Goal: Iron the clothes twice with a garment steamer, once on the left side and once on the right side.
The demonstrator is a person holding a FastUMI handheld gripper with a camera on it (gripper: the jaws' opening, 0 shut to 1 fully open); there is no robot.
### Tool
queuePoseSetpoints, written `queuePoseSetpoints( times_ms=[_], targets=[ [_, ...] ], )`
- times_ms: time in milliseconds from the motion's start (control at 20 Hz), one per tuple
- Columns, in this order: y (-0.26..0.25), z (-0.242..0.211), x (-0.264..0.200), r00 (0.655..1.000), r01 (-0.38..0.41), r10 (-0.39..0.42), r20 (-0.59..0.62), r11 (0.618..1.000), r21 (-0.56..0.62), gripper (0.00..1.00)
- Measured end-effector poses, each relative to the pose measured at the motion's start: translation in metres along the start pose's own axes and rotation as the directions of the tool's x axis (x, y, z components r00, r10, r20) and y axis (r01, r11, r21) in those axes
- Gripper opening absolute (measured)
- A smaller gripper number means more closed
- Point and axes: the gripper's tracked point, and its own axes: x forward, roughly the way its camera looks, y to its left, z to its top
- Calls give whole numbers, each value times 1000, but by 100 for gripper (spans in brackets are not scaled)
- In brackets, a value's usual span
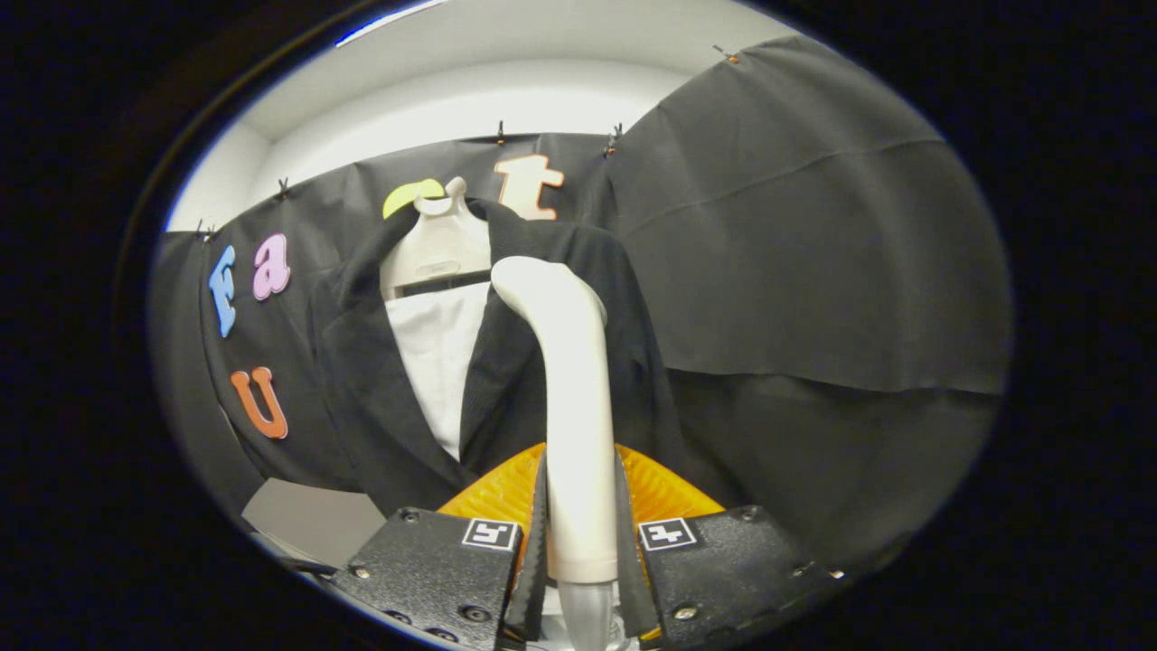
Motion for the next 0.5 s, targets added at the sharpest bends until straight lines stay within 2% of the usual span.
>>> queuePoseSetpoints(
  times_ms=[500],
  targets=[
    [4,-32,7,999,9,-10,-53,1000,-23,36]
  ],
)
